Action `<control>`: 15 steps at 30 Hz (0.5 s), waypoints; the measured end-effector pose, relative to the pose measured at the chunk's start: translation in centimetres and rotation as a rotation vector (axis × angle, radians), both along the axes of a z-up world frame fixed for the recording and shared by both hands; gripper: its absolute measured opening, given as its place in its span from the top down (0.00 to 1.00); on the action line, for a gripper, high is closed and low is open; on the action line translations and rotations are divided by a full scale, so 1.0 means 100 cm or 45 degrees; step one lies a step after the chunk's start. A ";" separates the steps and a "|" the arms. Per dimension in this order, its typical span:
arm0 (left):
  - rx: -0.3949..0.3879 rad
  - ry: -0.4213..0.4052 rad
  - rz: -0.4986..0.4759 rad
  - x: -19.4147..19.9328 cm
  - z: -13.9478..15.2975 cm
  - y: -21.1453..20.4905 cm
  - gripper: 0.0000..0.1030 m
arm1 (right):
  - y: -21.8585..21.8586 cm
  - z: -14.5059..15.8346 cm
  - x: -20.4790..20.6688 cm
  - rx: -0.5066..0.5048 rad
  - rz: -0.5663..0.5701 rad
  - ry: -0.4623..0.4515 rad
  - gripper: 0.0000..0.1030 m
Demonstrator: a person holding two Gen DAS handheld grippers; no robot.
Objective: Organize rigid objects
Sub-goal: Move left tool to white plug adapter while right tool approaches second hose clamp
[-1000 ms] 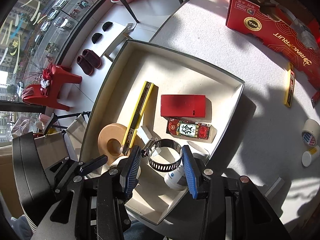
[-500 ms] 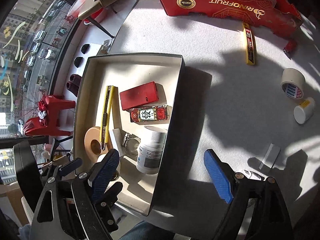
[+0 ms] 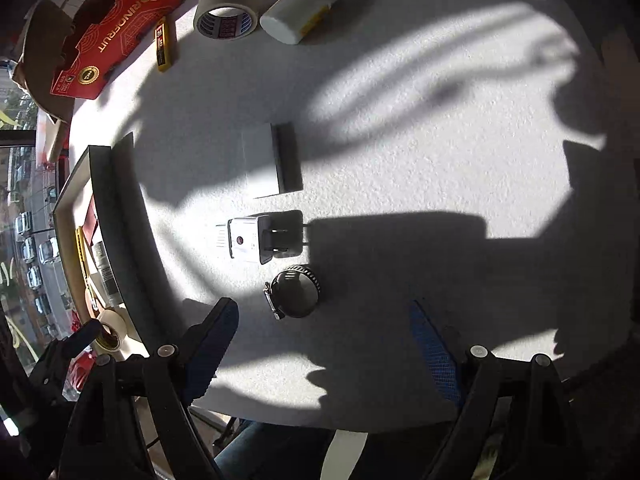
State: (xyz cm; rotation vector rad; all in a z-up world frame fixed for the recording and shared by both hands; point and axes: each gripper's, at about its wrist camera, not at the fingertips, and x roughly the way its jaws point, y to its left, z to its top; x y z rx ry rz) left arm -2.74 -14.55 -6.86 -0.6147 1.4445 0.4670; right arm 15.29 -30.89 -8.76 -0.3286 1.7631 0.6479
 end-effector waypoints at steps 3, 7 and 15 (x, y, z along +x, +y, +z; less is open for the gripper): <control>0.017 0.012 -0.069 0.031 -0.009 -0.013 0.00 | -0.024 -0.006 0.008 -0.020 -0.047 0.027 0.15; 0.010 0.009 -0.092 0.064 -0.021 -0.020 0.00 | -0.046 -0.007 0.014 -0.027 -0.047 0.025 0.15; 0.033 0.049 -0.108 0.114 -0.055 -0.025 0.00 | -0.082 -0.009 0.027 -0.056 -0.079 0.031 0.15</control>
